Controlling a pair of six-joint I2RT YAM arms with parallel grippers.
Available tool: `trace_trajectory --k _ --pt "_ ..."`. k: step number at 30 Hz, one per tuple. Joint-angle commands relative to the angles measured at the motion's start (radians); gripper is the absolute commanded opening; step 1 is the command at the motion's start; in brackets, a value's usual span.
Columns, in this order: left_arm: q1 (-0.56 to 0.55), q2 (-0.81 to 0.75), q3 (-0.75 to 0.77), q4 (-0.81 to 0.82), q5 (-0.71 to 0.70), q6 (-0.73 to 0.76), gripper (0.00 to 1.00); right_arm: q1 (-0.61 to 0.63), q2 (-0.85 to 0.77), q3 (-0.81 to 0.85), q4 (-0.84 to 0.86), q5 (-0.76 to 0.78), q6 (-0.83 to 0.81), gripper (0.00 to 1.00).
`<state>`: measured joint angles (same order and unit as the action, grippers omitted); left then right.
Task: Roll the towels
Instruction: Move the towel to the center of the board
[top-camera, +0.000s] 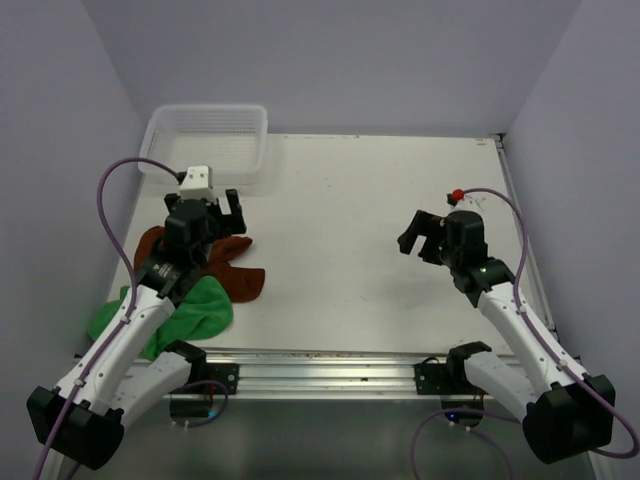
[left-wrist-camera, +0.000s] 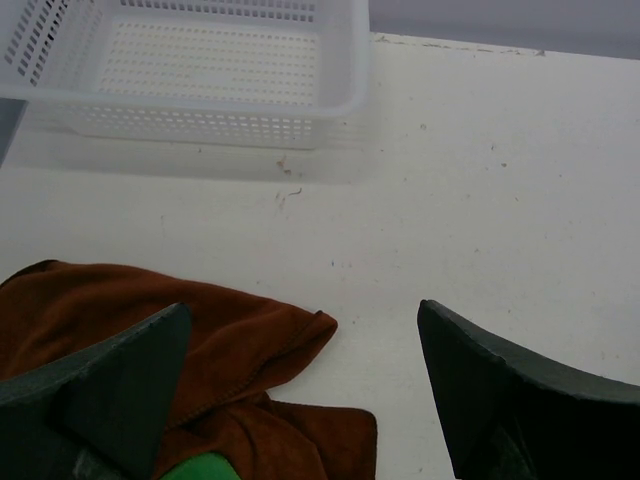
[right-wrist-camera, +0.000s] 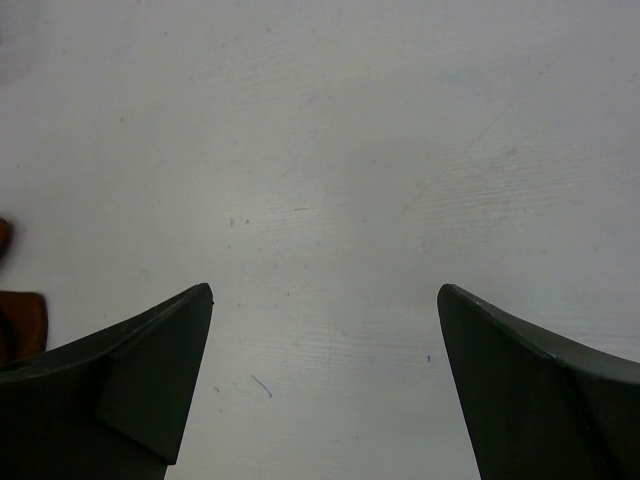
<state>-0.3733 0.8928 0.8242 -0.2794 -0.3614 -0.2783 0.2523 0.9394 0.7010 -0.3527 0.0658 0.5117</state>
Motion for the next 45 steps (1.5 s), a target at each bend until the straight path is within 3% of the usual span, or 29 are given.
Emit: trace_trajectory --k 1,6,9,13,16,24,32,45 --pt "0.007 -0.023 0.032 0.003 -0.011 -0.015 1.00 -0.002 -0.013 -0.041 0.104 -0.150 -0.056 0.99" --pt "0.014 -0.051 0.036 -0.001 -0.053 -0.021 1.00 0.017 0.028 -0.046 0.220 -0.276 -0.010 0.99" --pt "0.042 -0.087 0.032 0.014 -0.085 -0.018 1.00 0.140 0.128 0.029 0.264 -0.275 0.010 0.99" --pt "0.112 -0.138 0.018 0.025 -0.122 -0.038 1.00 0.352 0.379 0.211 0.247 -0.159 -0.030 0.99" --pt "0.163 -0.163 0.013 0.026 -0.120 -0.047 1.00 0.435 0.530 0.336 0.314 -0.241 0.017 0.99" --pt "0.191 -0.180 0.016 0.020 -0.145 -0.045 1.00 0.636 0.996 0.754 0.274 -0.328 0.043 0.95" --pt "0.201 -0.183 0.016 0.022 -0.140 -0.036 1.00 0.702 1.277 1.009 0.339 -0.396 0.160 0.88" --pt "0.201 -0.180 0.012 0.031 -0.097 -0.032 1.00 0.722 1.501 1.209 0.333 -0.218 0.364 0.81"
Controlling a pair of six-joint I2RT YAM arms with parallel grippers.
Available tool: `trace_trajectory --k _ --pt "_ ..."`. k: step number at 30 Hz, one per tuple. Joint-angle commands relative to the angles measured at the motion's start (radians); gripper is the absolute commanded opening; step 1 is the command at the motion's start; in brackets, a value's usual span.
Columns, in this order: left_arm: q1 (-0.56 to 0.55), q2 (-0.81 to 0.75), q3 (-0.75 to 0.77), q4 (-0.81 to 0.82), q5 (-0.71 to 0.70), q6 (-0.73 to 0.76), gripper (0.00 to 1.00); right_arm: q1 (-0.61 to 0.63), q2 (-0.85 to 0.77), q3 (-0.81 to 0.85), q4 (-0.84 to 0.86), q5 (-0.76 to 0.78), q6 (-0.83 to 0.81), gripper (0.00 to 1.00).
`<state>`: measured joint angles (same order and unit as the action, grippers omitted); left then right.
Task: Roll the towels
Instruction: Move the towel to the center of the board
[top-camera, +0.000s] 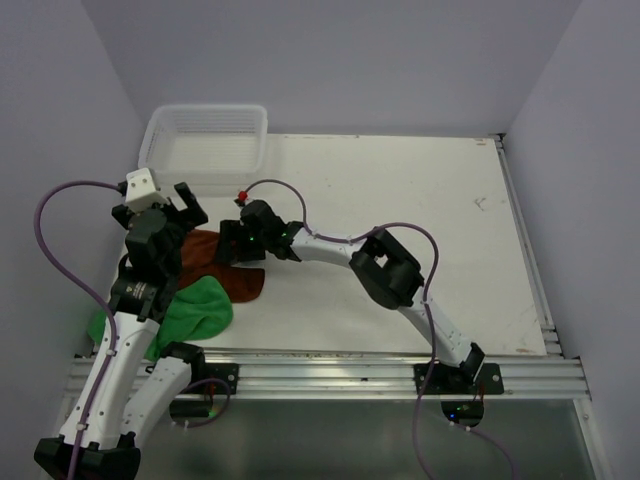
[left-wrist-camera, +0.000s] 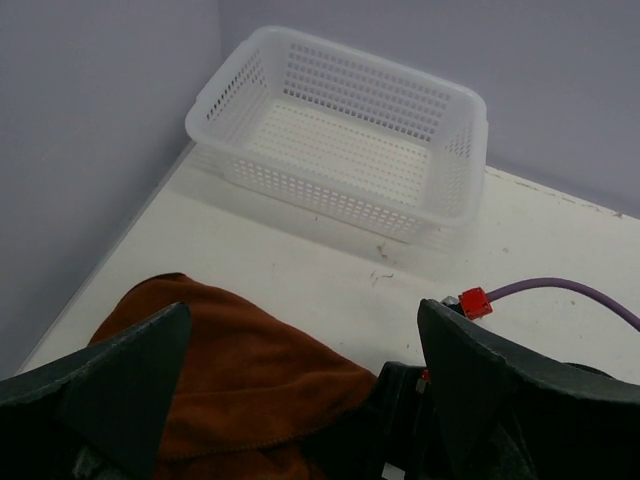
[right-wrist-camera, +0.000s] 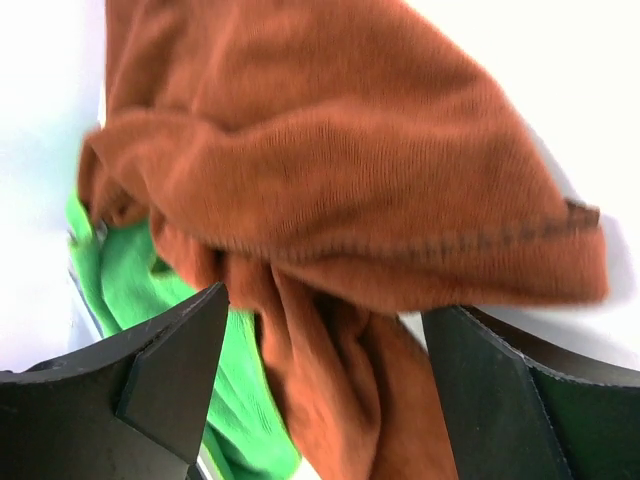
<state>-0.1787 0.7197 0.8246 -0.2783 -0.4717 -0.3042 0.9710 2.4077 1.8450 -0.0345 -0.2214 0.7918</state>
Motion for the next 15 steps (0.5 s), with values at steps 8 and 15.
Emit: trace_trajectory --k 8,15 --pt "0.007 -0.008 0.004 0.034 0.021 -0.003 1.00 0.002 0.100 0.157 -0.027 0.146 0.162 0.49" --pt "0.007 0.001 0.004 0.033 0.024 -0.001 1.00 -0.018 0.081 0.206 -0.050 0.154 0.152 0.00"
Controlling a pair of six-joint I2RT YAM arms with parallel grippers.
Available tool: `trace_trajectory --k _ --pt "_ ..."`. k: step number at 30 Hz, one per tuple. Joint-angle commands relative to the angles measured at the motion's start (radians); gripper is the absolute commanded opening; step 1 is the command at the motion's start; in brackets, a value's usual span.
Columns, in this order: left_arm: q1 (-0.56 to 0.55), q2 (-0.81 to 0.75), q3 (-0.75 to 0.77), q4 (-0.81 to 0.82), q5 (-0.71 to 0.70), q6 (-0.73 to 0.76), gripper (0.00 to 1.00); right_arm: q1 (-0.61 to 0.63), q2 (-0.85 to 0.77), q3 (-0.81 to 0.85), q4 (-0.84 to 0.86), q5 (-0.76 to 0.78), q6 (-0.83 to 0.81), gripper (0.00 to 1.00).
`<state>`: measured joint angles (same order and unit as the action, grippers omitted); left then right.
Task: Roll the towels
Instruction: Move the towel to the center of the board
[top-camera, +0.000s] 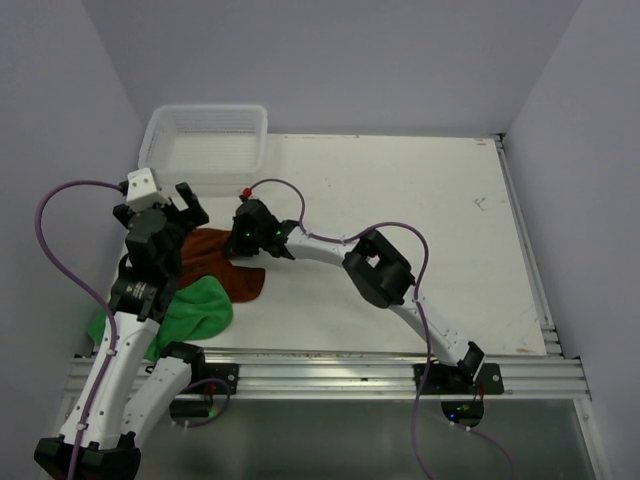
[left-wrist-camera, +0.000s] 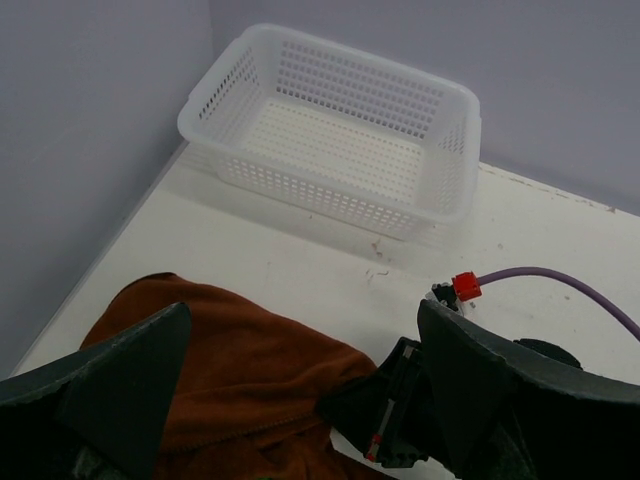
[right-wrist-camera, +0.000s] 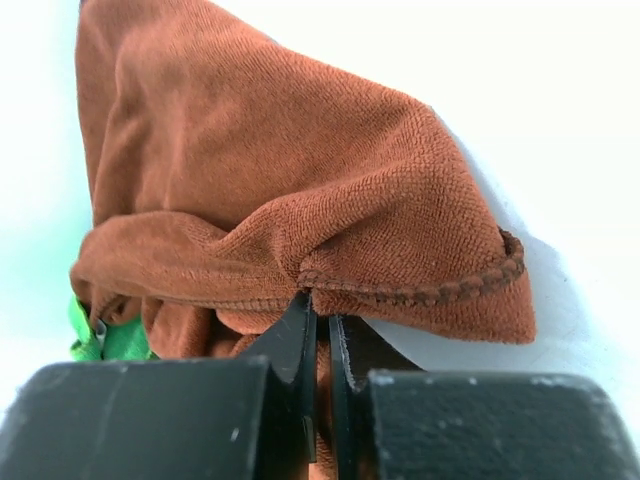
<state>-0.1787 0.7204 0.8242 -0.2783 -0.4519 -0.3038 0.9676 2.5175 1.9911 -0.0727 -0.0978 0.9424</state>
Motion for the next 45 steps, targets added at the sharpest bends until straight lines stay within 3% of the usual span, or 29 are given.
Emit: trace_trajectory --k 1,4,12,19,23,26,31,36,40,42,43,45 --pt "0.007 0.001 0.006 0.033 0.008 0.000 1.00 -0.035 -0.054 0.075 -0.025 0.030 -0.013 0.00" --pt "0.007 0.007 0.006 0.031 0.024 0.006 1.00 -0.090 -0.104 0.100 -0.050 -0.003 -0.014 0.00" --pt "0.007 0.025 0.012 0.031 0.062 0.014 1.00 -0.328 -0.491 -0.061 -0.212 -0.017 -0.158 0.00" --pt "0.005 0.037 0.010 0.037 0.137 0.017 1.00 -0.509 -0.859 -0.643 -0.205 -0.017 -0.223 0.00" --pt "0.005 0.057 0.010 0.042 0.189 0.015 1.00 -0.599 -0.971 -0.889 -0.168 -0.009 -0.254 0.00" --pt "0.005 0.074 0.010 0.045 0.226 0.014 1.00 -0.613 -0.997 -0.975 -0.171 -0.019 -0.298 0.00" --pt "0.005 0.094 0.010 0.045 0.248 0.017 1.00 -0.596 -0.997 -0.963 -0.179 -0.152 -0.356 0.00" --pt "0.005 0.112 0.010 0.045 0.260 0.019 0.99 -0.448 -0.955 -0.894 -0.208 -0.154 -0.444 0.00" --pt "0.005 0.119 0.012 0.042 0.256 0.020 0.99 -0.368 -0.870 -0.833 -0.168 -0.222 -0.419 0.00" --pt "0.005 0.119 0.010 0.042 0.249 0.022 0.99 -0.320 -0.824 -0.815 -0.133 -0.261 -0.416 0.14" --pt "0.005 0.119 0.010 0.042 0.246 0.022 0.99 -0.308 -0.813 -0.792 -0.131 -0.276 -0.430 0.41" --pt "0.005 0.123 0.009 0.042 0.248 0.023 0.99 -0.283 -0.804 -0.775 -0.167 -0.270 -0.442 0.57"
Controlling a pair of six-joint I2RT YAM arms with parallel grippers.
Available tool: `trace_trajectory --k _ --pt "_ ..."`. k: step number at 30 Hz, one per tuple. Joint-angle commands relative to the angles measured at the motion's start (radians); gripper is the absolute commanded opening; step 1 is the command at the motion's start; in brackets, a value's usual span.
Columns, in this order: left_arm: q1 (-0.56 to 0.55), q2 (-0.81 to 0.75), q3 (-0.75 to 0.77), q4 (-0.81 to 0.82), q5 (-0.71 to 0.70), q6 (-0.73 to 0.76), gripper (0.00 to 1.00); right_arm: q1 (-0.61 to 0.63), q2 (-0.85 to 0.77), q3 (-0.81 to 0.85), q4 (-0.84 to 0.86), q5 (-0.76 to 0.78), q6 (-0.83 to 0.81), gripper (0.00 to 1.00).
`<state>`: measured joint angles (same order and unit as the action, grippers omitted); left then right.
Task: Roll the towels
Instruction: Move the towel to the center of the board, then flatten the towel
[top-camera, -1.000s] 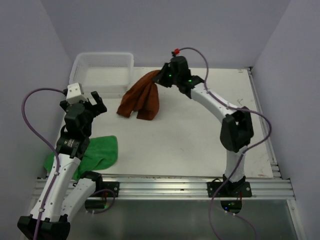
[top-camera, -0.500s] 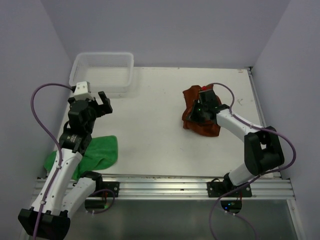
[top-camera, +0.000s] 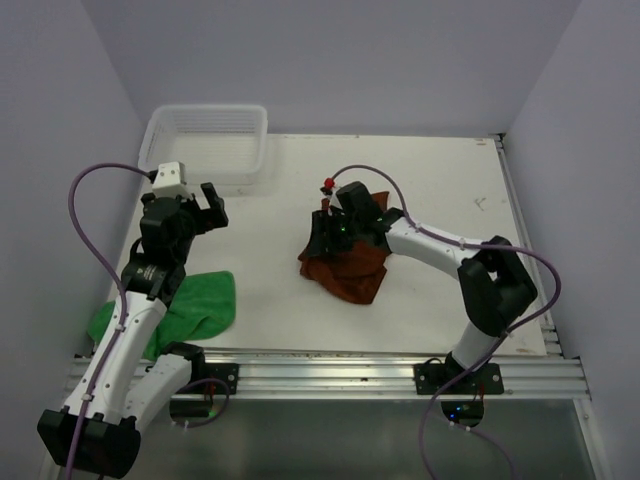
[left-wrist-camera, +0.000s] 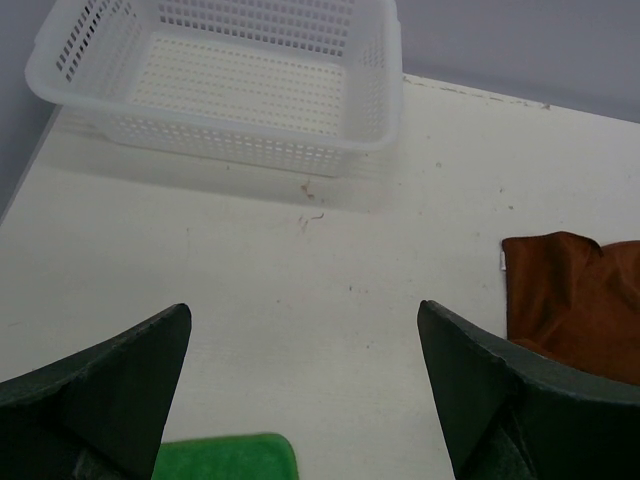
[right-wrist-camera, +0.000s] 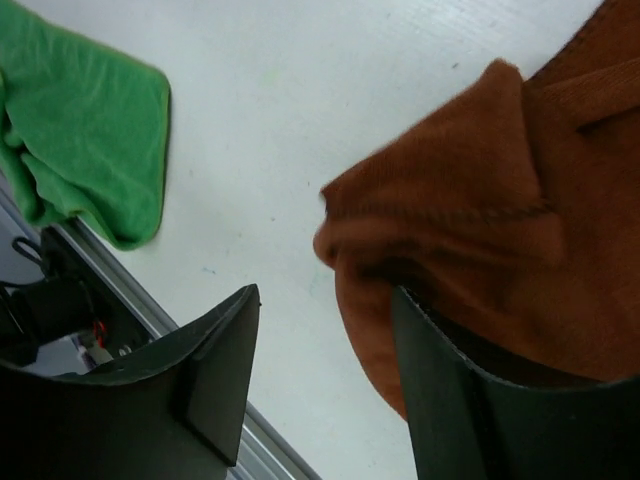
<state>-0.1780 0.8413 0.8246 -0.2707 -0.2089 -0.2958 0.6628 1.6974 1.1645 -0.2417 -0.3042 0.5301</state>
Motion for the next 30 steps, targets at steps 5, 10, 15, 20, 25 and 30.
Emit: trace_trajectory --k 5,10,15,20,25,30 --pt "0.003 0.008 0.007 0.036 0.012 0.015 0.99 -0.017 -0.093 -0.011 -0.030 0.000 -0.042 0.62" --pt "0.003 0.016 0.008 0.050 0.086 0.027 0.99 -0.197 -0.194 -0.115 -0.008 0.025 0.008 0.51" --pt "-0.037 0.025 -0.002 0.076 0.195 0.083 0.98 -0.347 -0.168 -0.115 -0.039 0.134 0.028 0.46" --pt "-0.115 0.064 0.001 0.070 0.198 0.113 0.98 -0.443 -0.042 -0.007 -0.056 0.211 0.041 0.45" --pt "-0.159 0.074 -0.002 0.073 0.204 0.116 0.98 -0.508 0.158 0.127 -0.044 0.245 0.063 0.49" --pt "-0.186 0.088 -0.001 0.073 0.229 0.116 0.98 -0.539 0.303 0.240 -0.011 0.212 0.082 0.50"
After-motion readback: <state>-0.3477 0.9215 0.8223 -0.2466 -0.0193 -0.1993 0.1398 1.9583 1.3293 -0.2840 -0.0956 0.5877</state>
